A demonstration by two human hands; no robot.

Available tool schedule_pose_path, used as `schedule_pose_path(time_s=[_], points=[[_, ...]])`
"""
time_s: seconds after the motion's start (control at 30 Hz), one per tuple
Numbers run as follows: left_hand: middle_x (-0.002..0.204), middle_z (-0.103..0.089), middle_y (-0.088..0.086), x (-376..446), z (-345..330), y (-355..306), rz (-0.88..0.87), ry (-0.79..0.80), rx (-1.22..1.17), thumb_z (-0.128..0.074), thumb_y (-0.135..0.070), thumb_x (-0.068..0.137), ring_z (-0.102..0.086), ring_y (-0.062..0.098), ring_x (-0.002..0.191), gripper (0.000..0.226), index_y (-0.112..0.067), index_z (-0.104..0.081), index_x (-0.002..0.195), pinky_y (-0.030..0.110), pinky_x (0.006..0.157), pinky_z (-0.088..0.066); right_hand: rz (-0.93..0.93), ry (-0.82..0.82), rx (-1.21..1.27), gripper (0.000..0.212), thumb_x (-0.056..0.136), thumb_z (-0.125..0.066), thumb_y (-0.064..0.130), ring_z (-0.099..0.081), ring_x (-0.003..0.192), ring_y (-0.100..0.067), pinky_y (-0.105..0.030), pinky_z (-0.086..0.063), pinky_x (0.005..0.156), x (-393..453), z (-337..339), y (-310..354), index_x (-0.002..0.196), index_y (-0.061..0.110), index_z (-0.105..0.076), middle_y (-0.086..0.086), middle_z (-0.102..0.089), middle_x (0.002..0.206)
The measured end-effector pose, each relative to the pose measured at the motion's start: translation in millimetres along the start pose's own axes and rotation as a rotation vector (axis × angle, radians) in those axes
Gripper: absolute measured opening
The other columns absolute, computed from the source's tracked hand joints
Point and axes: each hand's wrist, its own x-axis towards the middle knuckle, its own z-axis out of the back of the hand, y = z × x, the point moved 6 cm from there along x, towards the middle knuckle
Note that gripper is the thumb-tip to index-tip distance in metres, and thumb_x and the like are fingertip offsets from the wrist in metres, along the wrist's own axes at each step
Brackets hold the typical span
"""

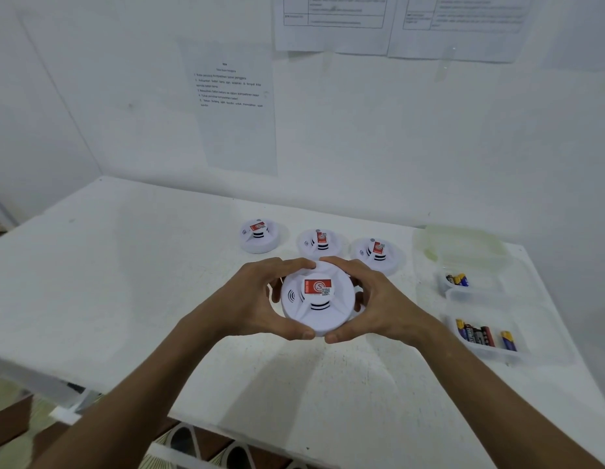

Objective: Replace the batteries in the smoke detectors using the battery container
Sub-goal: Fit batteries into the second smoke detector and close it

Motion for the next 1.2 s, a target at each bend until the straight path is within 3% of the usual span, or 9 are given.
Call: schedule_pose_path(time_s=[0.23,0.4,0.47,0.6,0.77,0.9,1.03,1.2], points=[[0.11,-0.062,-0.02,2,1,1,-0.003,0.005,-0.002,-0.082,-0.056,0.057,-0.057,0.013,0.092,0.078,-0.05,-0.046,0.125,0.011,0.065,-0.048,-0.003,-0.001,-0.006,0.1,0.053,-0.095,0.024,-0.05,0.12,-0.004,-0.019,-0.049,0.091,1,1,0,0.139,0.039,-0.045,0.017,-0.052,0.128],[0.105,-0.056,-0.037,2,4,7,0.059,0.018,-0.002,-0.087,-0.05,0.056,-0.057,0.005,0.091,0.096,-0.048,-0.033,0.135,0.01,0.066,-0.048,0.015,-0.023,-0.028,0.098,0.055,-0.095,0.021,-0.05,0.118,-0.001,-0.013,-0.048,0.088,6,3,4,0.138,0.036,-0.045,0.018,-0.051,0.128],[0.103,-0.057,-0.032,1,7,10,0.085,0.011,-0.013,-0.087,-0.051,0.053,-0.056,0.006,0.092,0.099,-0.053,-0.029,0.132,0.012,0.067,-0.049,0.019,-0.034,-0.02,0.097,0.055,-0.096,0.019,-0.051,0.116,0.001,-0.014,-0.049,0.087,7,2,6,0.136,0.038,-0.046,0.021,-0.051,0.127],[0.114,-0.058,-0.016,1,9,10,0.067,0.027,-0.037,-0.086,-0.058,0.051,-0.055,0.011,0.099,0.084,-0.064,-0.041,0.121,0.016,0.07,-0.051,0.017,-0.048,0.022,0.096,0.054,-0.095,0.014,-0.052,0.113,0.005,-0.013,-0.05,0.084,10,-3,6,0.134,0.039,-0.048,0.023,-0.052,0.127],[0.118,-0.059,-0.015,-3,8,23,0.117,0.027,-0.05,-0.086,-0.053,0.053,-0.057,0.013,0.101,0.088,-0.045,-0.047,0.131,0.019,0.072,-0.054,0.009,-0.041,0.034,0.098,0.054,-0.096,0.016,-0.052,0.116,0.001,-0.023,-0.054,0.091,14,-10,6,0.136,0.04,-0.046,0.026,-0.052,0.127],[0.117,-0.058,-0.02,-4,12,25,0.113,0.005,-0.078,-0.087,-0.05,0.052,-0.056,0.011,0.1,0.085,-0.052,-0.045,0.126,0.018,0.071,-0.054,0.006,-0.031,0.037,0.099,0.056,-0.095,0.016,-0.051,0.121,-0.002,-0.028,-0.053,0.096,18,-13,4,0.138,0.038,-0.044,0.026,-0.055,0.129],[0.118,-0.061,-0.016,-4,13,26,0.102,0.004,-0.084,-0.089,-0.047,0.054,-0.058,0.013,0.101,0.087,-0.044,-0.047,0.13,0.018,0.071,-0.053,0.011,-0.024,0.036,0.098,0.058,-0.094,0.014,-0.052,0.122,-0.004,-0.028,-0.052,0.097,19,-14,4,0.139,0.036,-0.044,0.022,-0.056,0.131],[0.116,-0.062,-0.02,-4,14,23,0.073,0.004,-0.109,-0.09,-0.043,0.056,-0.059,0.013,0.1,0.084,-0.049,-0.046,0.128,0.015,0.07,-0.052,0.001,-0.028,0.022,0.099,0.058,-0.094,0.017,-0.051,0.124,-0.009,-0.036,-0.052,0.1,20,-14,3,0.14,0.036,-0.042,0.017,-0.055,0.135]])
